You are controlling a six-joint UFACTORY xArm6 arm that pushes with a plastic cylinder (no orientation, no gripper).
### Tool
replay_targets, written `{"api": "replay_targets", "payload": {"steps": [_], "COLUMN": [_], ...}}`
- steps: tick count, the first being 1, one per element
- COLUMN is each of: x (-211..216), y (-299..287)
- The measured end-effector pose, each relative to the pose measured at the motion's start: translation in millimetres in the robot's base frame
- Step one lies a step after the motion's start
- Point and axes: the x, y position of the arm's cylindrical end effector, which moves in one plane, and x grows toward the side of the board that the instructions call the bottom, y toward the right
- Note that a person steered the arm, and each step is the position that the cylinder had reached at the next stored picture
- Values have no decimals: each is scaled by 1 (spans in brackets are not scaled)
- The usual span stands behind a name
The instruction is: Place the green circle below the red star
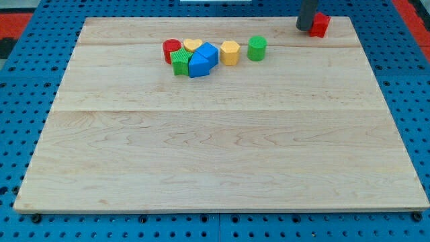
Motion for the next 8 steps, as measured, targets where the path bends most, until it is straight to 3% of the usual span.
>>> {"api": "replay_targets", "payload": {"steps": [2, 3, 5, 8], "x": [13, 43, 57, 108], "y": [-113, -142, -129, -44]}}
